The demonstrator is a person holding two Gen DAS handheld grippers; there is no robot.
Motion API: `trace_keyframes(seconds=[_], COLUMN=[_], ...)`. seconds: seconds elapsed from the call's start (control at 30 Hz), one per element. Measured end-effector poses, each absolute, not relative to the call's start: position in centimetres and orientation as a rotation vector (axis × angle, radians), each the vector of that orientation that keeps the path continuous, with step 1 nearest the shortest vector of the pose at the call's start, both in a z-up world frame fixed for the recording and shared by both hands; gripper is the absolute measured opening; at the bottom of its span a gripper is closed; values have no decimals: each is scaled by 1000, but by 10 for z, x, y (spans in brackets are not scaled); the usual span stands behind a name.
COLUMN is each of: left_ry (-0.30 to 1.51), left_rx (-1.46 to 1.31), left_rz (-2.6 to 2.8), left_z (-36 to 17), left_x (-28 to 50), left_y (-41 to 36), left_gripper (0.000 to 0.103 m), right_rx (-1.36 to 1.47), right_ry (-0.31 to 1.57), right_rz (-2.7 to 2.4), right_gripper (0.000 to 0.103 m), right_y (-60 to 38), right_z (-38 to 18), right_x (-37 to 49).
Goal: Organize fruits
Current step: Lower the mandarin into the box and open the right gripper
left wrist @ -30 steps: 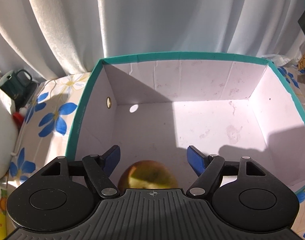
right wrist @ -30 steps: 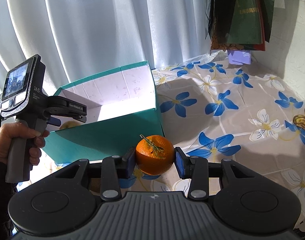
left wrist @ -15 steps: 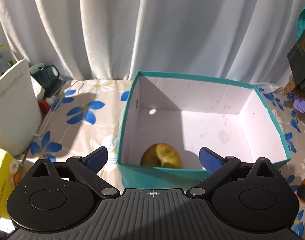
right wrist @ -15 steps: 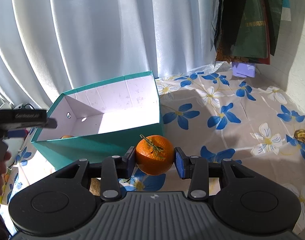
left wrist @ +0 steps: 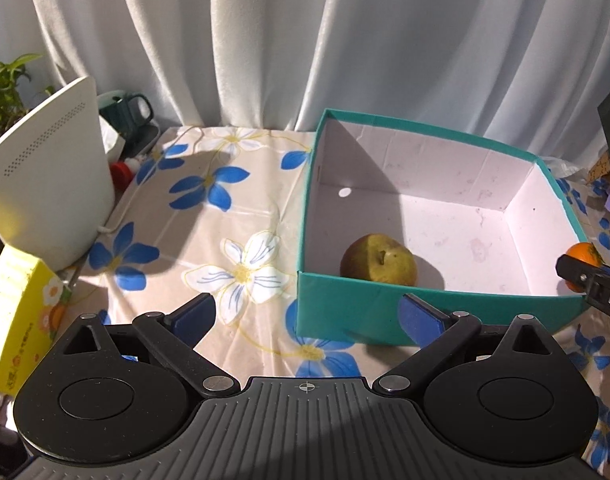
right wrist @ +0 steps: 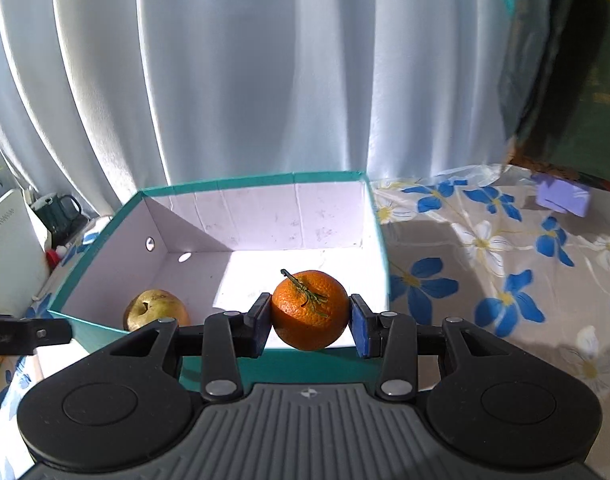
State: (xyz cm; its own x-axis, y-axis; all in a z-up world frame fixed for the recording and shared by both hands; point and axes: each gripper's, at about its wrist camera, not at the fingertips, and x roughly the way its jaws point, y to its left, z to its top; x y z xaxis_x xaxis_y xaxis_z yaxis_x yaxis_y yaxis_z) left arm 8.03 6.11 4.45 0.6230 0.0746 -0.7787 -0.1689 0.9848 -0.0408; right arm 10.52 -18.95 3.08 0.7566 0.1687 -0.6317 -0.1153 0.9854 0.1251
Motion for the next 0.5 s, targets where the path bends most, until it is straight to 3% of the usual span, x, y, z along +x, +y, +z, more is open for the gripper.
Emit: trace_keyframes(seconds=[0.5], left_ry=[939], left_rx=[-102], left_rz=[153], left_z=[28], left_x=[91], left_y=[64], left_gripper=[100], right_rx=[8], right_ry=[775], right_rz=[157], right_gripper=[40], right_y=[-174], right_z=[4], right_x=[139])
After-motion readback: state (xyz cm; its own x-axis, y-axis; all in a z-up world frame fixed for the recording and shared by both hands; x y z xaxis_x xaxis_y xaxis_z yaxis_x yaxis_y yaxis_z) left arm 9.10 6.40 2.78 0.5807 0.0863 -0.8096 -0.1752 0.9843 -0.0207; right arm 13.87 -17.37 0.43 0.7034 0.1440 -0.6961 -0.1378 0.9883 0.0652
